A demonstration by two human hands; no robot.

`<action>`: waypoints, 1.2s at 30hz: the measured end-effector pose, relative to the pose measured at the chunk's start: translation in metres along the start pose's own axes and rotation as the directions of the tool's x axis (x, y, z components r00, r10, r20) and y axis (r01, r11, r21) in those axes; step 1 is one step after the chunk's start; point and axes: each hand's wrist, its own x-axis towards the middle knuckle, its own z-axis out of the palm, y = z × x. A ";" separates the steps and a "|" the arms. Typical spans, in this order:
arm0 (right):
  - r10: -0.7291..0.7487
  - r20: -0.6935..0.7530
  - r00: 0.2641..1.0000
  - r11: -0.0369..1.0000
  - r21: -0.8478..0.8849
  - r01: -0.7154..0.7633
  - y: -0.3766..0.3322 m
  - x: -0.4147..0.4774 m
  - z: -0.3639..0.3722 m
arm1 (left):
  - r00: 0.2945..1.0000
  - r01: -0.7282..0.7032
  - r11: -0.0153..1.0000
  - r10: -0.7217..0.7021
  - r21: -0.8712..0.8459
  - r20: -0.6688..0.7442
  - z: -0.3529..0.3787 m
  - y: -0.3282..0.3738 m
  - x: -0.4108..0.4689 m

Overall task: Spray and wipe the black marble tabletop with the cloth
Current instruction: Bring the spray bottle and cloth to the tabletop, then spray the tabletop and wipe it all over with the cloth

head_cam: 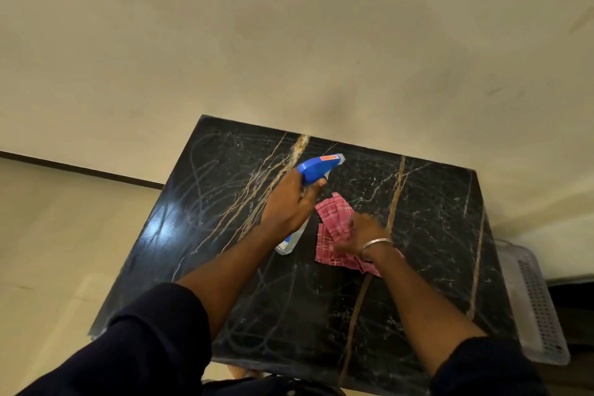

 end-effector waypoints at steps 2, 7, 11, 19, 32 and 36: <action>-0.030 0.045 0.999 0.998 -0.055 0.033 -0.005 -0.001 0.012 | 1.000 -0.006 1.000 0.006 0.013 0.001 0.002 0.001 0.001; -0.131 0.016 0.991 0.983 0.133 0.128 0.011 0.008 0.006 | 0.999 -0.034 0.998 0.031 0.061 0.044 0.008 0.002 0.002; -0.207 -0.099 0.973 0.967 0.127 0.219 0.025 0.005 0.000 | 0.998 -0.051 0.997 0.048 0.065 0.048 0.015 0.006 0.002; -0.604 -0.100 0.791 0.789 -0.219 0.574 0.053 -0.042 0.048 | 0.996 -0.067 0.991 0.060 0.113 0.065 0.024 0.011 -0.002; -0.287 0.059 0.956 0.955 -0.066 0.291 0.058 -0.003 0.012 | 0.982 -0.074 0.947 0.014 0.313 0.189 0.047 0.019 -0.024; -0.266 0.149 0.952 0.909 0.369 0.196 0.058 0.002 0.007 | 0.982 -0.053 0.959 0.000 0.279 0.188 0.040 0.017 -0.022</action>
